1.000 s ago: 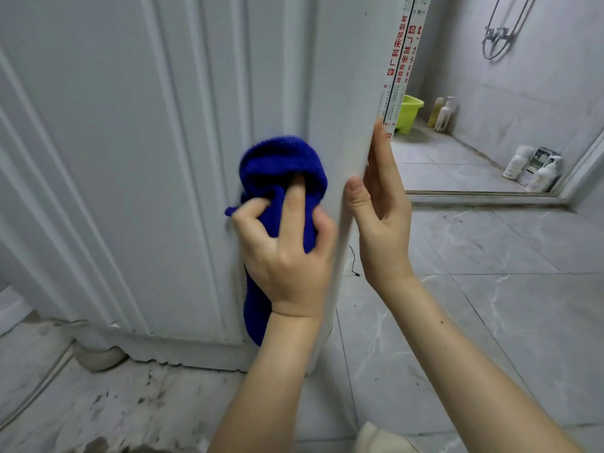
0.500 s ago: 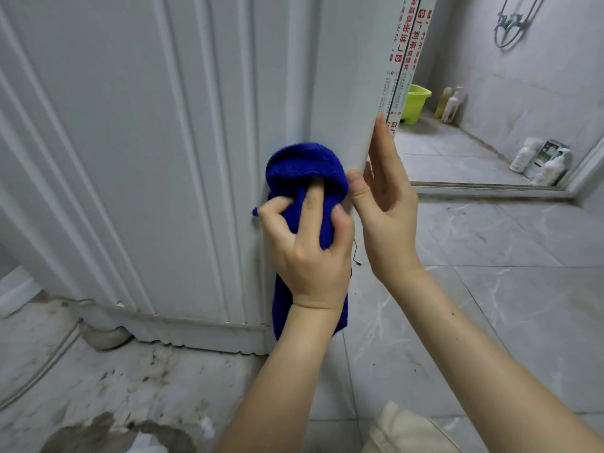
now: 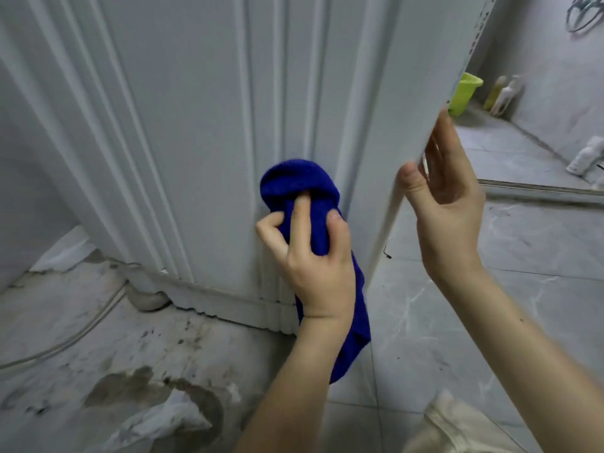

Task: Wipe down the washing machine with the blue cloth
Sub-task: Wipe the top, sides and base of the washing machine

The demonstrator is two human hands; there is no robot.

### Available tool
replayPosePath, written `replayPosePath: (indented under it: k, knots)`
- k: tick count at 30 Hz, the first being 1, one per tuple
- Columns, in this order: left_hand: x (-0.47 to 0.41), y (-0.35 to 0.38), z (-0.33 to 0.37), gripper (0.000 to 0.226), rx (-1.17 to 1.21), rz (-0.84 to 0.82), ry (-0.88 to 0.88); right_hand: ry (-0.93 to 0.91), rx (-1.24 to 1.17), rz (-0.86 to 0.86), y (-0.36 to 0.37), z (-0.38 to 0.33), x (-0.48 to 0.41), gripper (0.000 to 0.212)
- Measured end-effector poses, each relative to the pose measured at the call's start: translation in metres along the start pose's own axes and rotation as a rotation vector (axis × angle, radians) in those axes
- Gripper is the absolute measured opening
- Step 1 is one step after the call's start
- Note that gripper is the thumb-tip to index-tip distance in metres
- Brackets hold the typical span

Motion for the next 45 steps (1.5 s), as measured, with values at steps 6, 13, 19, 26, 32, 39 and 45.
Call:
replayPosePath:
  k: [6,13,19,26,32,39,45]
  knots:
    - [0.029,-0.006,-0.051,0.043,-0.022,0.103,-0.278,-0.01,-0.014,-0.014,-0.001,0.001,-0.001,0.066]
    - [0.075,-0.022,-0.084,0.044,-0.037,0.146,-0.59,-0.022,-0.011,-0.024,-0.001,0.0,-0.001,0.067]
    - [0.017,-0.008,-0.046,0.042,0.033,0.187,-0.383,-0.036,-0.006,-0.026,0.002,0.0,-0.001,0.065]
    - [0.07,-0.027,-0.092,0.038,-0.025,0.235,-0.644,-0.057,-0.014,-0.02,0.002,-0.002,-0.001,0.068]
    - [0.026,-0.011,-0.051,0.038,-0.023,0.172,-0.448,-0.053,0.022,-0.003,0.007,-0.004,-0.001,0.075]
    - [0.005,-0.003,-0.037,0.038,0.007,0.199,-0.339,-0.058,0.021,0.034,0.014,0.0,-0.003,0.083]
    - [0.049,-0.021,-0.074,0.034,-0.051,0.143,-0.523,-0.04,0.028,0.047,0.014,-0.005,0.001,0.079]
Point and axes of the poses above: each hand's wrist, its own x-axis away from the middle knuckle, its own y-axis out of the palm, z = x × y, the point moved 8 cm from there along -x, towards the middle knuckle, and after that the axes turned 6 degrees about y, right-handed, at the moved point
